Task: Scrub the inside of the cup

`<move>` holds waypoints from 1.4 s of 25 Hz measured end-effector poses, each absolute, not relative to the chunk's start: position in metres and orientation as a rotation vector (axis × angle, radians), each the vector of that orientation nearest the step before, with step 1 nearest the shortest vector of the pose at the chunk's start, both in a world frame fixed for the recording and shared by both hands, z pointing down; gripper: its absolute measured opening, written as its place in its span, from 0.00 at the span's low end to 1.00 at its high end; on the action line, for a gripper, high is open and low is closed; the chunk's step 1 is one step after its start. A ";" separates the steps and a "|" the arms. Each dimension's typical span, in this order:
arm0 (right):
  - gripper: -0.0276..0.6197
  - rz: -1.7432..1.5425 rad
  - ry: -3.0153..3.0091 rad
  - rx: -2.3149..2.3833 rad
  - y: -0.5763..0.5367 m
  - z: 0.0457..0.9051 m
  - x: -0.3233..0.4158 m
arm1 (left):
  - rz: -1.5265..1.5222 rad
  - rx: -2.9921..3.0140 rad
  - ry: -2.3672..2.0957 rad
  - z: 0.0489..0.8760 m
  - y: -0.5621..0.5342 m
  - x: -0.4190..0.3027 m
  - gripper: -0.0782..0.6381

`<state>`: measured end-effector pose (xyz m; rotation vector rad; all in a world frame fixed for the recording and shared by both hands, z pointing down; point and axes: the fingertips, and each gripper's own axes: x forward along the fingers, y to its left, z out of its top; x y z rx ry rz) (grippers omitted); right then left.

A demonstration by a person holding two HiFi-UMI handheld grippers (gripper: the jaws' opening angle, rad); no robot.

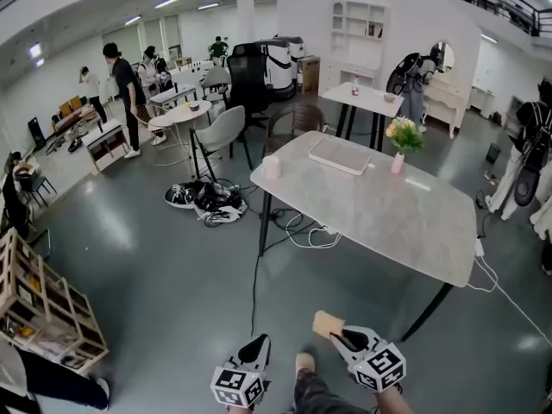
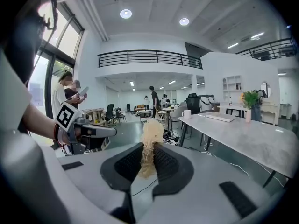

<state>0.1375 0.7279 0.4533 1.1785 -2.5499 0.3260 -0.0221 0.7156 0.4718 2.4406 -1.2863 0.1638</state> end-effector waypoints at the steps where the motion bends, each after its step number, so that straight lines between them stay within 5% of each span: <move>1: 0.14 0.322 -2.561 1.164 0.716 0.452 0.134 | 0.155 2.421 -1.304 0.472 0.704 -0.025 0.13; 17: 0.14 0.305 -2.606 1.100 0.529 0.442 0.170 | 0.105 2.468 -1.351 0.439 0.523 0.019 0.13; 35: 0.14 0.405 -2.599 1.082 0.448 0.466 0.171 | 0.137 2.399 -1.322 0.465 0.443 0.017 0.13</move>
